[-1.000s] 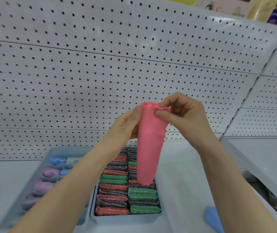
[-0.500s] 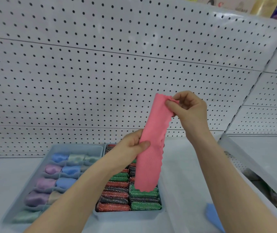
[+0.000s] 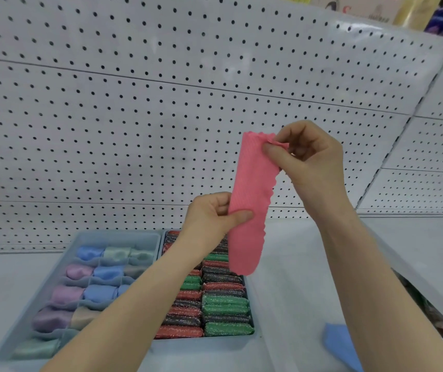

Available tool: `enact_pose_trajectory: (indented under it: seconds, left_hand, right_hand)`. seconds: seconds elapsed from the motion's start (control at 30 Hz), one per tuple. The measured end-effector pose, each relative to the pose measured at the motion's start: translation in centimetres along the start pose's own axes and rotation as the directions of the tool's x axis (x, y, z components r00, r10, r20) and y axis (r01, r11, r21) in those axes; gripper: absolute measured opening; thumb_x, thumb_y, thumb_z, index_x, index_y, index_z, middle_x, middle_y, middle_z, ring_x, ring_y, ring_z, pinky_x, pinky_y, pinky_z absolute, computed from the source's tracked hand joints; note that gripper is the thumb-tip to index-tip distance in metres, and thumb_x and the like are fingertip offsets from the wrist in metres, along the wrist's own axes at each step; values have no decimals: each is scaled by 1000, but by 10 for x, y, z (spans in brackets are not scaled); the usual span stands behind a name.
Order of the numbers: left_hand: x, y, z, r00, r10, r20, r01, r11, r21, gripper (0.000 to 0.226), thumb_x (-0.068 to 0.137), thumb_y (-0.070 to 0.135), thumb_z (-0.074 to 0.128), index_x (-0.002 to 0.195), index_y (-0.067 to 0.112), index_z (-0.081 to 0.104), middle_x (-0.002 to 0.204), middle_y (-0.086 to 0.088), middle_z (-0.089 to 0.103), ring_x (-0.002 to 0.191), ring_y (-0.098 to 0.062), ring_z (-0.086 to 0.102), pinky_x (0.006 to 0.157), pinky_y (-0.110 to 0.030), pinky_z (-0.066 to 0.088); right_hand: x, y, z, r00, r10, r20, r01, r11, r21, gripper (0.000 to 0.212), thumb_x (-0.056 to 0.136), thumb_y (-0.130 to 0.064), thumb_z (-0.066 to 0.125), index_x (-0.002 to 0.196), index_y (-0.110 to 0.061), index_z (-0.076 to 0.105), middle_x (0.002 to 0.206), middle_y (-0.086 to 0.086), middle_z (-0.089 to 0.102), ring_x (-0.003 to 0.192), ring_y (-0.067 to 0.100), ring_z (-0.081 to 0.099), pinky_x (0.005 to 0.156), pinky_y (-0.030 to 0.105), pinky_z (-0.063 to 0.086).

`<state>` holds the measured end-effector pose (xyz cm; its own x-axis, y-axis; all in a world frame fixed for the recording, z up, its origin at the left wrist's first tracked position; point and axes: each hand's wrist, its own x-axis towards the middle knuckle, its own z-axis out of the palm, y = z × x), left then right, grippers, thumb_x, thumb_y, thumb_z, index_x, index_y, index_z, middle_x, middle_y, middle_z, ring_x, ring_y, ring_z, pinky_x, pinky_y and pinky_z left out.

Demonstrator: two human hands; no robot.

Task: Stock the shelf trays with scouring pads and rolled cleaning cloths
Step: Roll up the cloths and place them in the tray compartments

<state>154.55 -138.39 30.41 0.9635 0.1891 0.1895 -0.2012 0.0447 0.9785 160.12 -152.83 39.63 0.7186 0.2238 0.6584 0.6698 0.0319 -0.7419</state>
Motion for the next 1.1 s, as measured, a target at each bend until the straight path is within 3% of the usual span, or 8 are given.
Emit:
enact_pose_trajectory:
  seconds: [0.17,0.27,0.37,0.47,0.67,0.8,0.97,1.1]
  left_hand:
    - [-3,10,-7,987,-30,159,50,991,-123,28,80,-7,68,102,11,70,91,0,76,82,-13,72,69,-22,56]
    - [-3,10,-10,988,-51,149,80,978,-193,32,80,-7,67,108,9,68,95,-3,76,83,-15,72,69,-24,57]
    - [0,7,-15,992,-86,92,104,973,-208,31,82,-1,68,110,11,67,98,-4,76,86,-17,72,69,-26,57]
    - [2,1,-17,993,-120,6,120,982,-146,34,82,2,71,114,10,67,104,-6,74,93,-20,71,70,-26,57]
    - [3,-2,-23,993,-104,-53,105,994,14,18,88,10,69,105,16,70,108,-3,70,87,-18,72,71,-31,60]
    - [5,5,-28,999,-40,13,40,999,-14,22,90,2,63,110,10,69,102,-5,67,80,-15,72,67,-25,58]
    - [2,15,-25,998,64,2,-64,997,-53,31,86,-16,54,72,8,68,90,0,59,67,-5,61,59,-17,50]
    - [0,16,-24,998,53,-23,-55,994,-92,33,89,-13,51,69,10,64,84,3,59,66,-7,58,54,-17,46]
  right_hand:
    - [7,10,-9,999,27,-47,-26,1000,14,17,82,-1,72,83,-14,64,74,-8,63,65,9,52,64,25,48]
    - [-1,32,-11,963,265,-55,-268,961,-65,23,87,-22,72,105,-14,60,86,2,68,70,13,65,67,29,56]
    - [-25,53,-5,758,644,107,-616,759,-209,62,91,-61,48,107,-3,66,88,9,74,78,18,72,76,34,60]
    - [-52,64,6,528,735,426,-735,646,-205,88,80,-77,26,95,-5,73,92,12,75,89,24,72,84,34,57]
    - [-61,72,13,751,564,342,-617,784,62,26,93,-20,61,114,-5,68,99,14,73,87,23,70,77,32,55]
    - [-54,67,9,818,492,298,-562,795,229,29,89,-8,64,116,-17,70,98,16,69,86,26,66,79,37,56]
    - [-53,61,11,911,330,248,-389,886,251,50,86,17,50,64,-20,76,65,-3,67,61,11,59,61,23,47]
    - [-54,58,11,942,189,279,-246,951,187,54,81,27,38,59,-11,69,66,-3,54,61,13,50,55,20,41]
